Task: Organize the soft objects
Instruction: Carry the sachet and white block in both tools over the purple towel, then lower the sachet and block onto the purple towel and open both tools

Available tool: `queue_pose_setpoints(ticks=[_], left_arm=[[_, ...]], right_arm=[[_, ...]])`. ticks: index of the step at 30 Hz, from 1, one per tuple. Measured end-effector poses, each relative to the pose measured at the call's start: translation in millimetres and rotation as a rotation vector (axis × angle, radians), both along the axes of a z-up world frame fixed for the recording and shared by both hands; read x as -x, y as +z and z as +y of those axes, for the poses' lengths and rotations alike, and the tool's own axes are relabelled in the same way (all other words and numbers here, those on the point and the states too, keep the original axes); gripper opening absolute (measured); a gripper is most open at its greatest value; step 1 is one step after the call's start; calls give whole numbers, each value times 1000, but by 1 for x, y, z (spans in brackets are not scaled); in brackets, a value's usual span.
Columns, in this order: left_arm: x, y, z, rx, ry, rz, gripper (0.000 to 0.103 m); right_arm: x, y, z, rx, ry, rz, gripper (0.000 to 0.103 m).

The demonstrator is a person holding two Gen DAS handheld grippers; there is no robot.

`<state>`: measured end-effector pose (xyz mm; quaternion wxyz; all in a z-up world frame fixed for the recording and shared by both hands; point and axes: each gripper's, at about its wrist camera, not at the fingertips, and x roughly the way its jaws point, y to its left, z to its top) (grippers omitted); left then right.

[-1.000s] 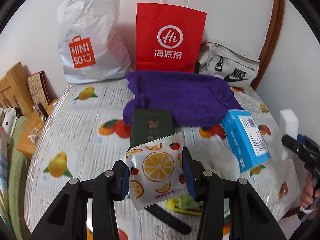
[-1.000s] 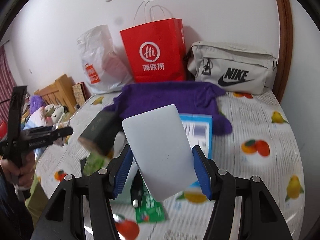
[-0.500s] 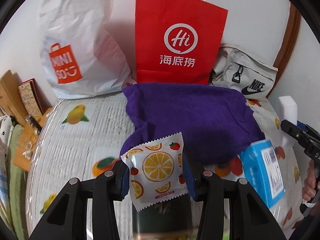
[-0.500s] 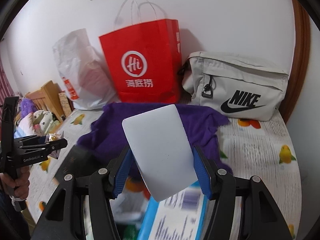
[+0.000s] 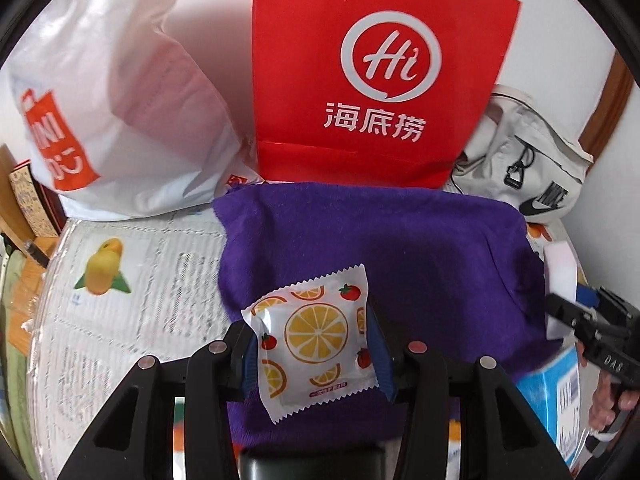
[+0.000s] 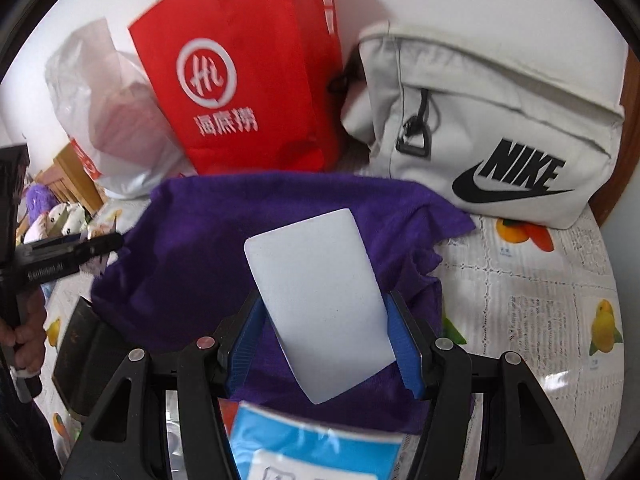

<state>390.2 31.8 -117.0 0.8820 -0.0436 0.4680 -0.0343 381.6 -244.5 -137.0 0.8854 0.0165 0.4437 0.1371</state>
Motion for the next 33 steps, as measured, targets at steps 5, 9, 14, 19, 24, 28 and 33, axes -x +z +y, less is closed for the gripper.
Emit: queue_pose_setpoints(ticks=[5, 9, 14, 19, 24, 28, 33], left_arm=[[-20, -8, -5, -10, -3, 28, 44], [-35, -12, -8, -20, -4, 41, 44], [-48, -16, -8, -19, -1, 52, 44], [-57, -19, -16, -28, -16, 54, 47], [-63, -27, -19, -35, -14, 71, 71], [-60, -23, -19, -30, -26, 57, 77], [-50, -13, -15, -51, -10, 54, 77]], right_arm=[[-10, -10, 2, 28, 15, 36, 60], [-17, -16, 0, 47, 19, 59, 60], [-25, -23, -5, 36, 19, 93, 61], [-29, -25, -11, 29, 12, 101, 62], [-31, -27, -8, 33, 30, 105, 70], [-29, -24, -3, 64, 43, 75, 80], [-21, -12, 2, 109, 28, 14, 83]])
